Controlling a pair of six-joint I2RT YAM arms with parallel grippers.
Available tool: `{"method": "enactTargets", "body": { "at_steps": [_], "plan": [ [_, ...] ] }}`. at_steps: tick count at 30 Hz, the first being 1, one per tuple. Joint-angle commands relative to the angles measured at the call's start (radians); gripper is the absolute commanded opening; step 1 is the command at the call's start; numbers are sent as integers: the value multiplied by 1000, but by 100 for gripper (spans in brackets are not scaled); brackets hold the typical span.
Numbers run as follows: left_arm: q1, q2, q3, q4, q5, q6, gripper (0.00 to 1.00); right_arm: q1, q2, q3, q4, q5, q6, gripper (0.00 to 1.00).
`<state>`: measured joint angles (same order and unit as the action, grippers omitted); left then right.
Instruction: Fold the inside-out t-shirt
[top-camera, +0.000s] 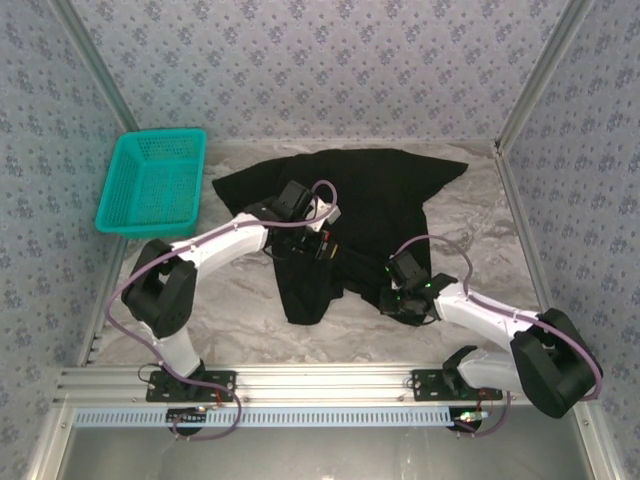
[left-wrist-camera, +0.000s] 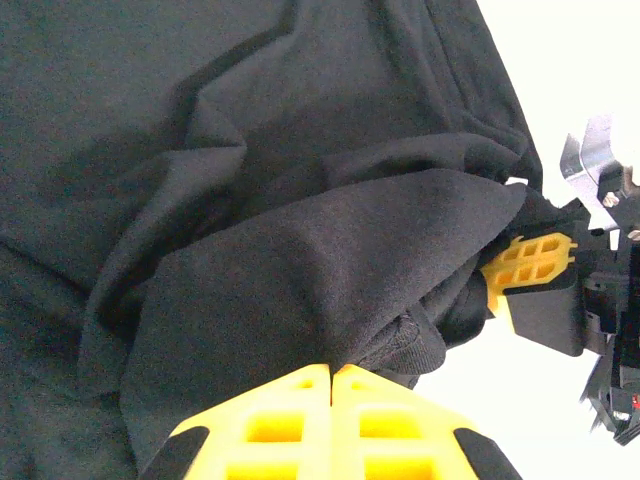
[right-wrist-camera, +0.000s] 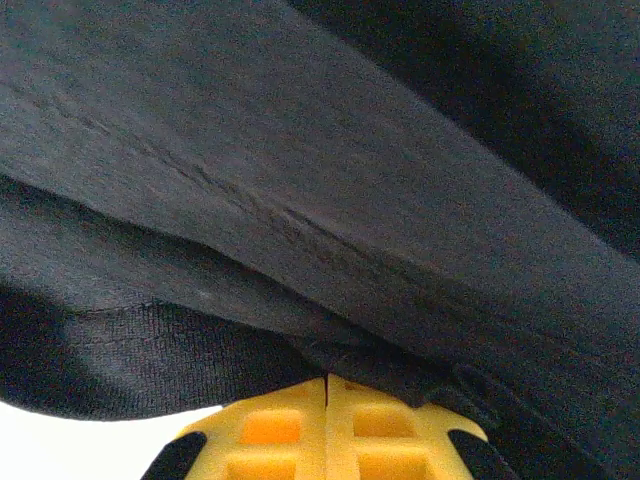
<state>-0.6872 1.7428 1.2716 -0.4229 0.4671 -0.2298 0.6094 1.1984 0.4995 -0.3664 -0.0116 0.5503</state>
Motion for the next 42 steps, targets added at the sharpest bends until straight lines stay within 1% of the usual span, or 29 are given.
{"method": "enactTargets", "body": {
  "at_steps": [1,5,6,8,11,13,15,16,19,23,28,32,34,36,39,42],
  "plan": [
    [4,-51,17,1,-3,1,3,3,-11,-5,-72,48,48,1],
    [10,-76,20,-7,-69,9,6,1,-4,11,-108,65,49,0],
    [11,-84,17,-7,-105,6,8,0,-6,16,-114,68,48,0],
    [9,-93,10,-7,-163,6,15,-2,-11,23,-115,67,39,0],
    [-11,-105,-14,-8,-183,44,29,-2,-11,38,-95,52,36,0],
    [-62,-124,-35,-13,-234,99,46,-2,-4,44,-81,41,36,0],
    [-131,-140,-52,-24,-325,164,58,-2,8,52,-77,37,31,0],
    [-168,-142,-58,-31,-369,199,63,-2,13,56,-76,34,28,0],
    [-245,-135,-77,-33,-487,255,69,-5,19,57,-69,26,25,0],
    [-306,-124,-115,-35,-625,330,77,-11,14,59,-68,13,20,0],
    [-341,-48,-85,-49,-722,385,83,-25,15,61,-59,-5,13,0],
    [-340,9,-41,-28,-757,422,84,-27,13,62,-57,-12,13,0],
    [-341,26,-30,-7,-798,439,84,-28,9,60,-60,-14,14,0],
    [-334,24,-23,3,-829,445,81,-28,1,58,-63,-14,15,0],
    [-298,-20,-33,15,-759,418,76,-27,-11,53,-66,-10,16,0],
    [-270,-51,-44,33,-697,395,65,-29,-13,53,-66,-9,17,0]
  ]
}}
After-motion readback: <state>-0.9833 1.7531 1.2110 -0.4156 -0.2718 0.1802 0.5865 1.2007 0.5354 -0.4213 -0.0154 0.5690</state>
